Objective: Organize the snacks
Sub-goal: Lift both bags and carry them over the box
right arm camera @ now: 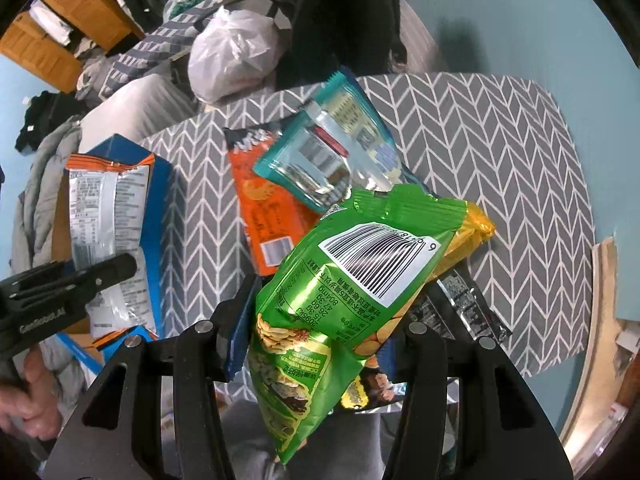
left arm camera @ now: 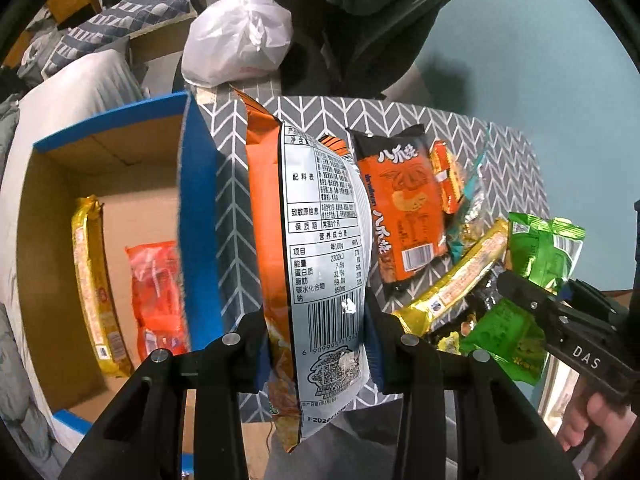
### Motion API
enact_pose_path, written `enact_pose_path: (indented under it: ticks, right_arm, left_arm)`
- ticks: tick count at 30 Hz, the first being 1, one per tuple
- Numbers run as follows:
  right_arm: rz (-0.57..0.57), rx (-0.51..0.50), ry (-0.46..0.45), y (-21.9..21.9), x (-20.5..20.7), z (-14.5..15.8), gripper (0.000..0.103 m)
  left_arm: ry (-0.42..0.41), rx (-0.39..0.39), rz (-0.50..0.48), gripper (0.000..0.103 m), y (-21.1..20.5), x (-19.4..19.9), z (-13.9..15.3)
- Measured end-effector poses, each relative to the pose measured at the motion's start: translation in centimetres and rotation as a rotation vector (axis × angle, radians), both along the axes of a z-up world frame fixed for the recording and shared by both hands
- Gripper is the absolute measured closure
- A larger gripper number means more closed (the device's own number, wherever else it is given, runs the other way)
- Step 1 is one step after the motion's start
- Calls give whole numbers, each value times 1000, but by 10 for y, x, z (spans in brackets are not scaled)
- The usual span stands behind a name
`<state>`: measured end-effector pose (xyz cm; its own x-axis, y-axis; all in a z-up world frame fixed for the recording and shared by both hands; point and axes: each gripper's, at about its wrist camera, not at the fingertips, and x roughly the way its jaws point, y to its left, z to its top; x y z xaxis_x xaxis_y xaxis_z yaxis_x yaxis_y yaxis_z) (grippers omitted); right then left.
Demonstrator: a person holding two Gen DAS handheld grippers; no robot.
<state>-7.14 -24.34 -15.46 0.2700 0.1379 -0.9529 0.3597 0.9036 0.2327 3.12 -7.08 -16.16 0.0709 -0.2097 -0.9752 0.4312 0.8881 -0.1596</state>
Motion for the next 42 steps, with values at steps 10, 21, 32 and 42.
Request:
enact_pose_path:
  ticks: [10, 21, 32, 42]
  right_arm:
    - [49, 4, -59, 17, 13, 36, 52]
    - [152, 10, -108, 58, 46, 56, 52]
    - [274, 37, -126, 102, 79, 59, 52]
    - [403, 71, -128, 158, 112, 56, 52]
  left_arm:
    - [-39, -12, 20, 65, 23, 0, 31]
    - [-78, -35, 89, 65, 63, 8, 57]
    - [-85, -28, 191, 65, 108, 17, 61]
    - [-75, -11, 293, 65, 153, 23, 55]
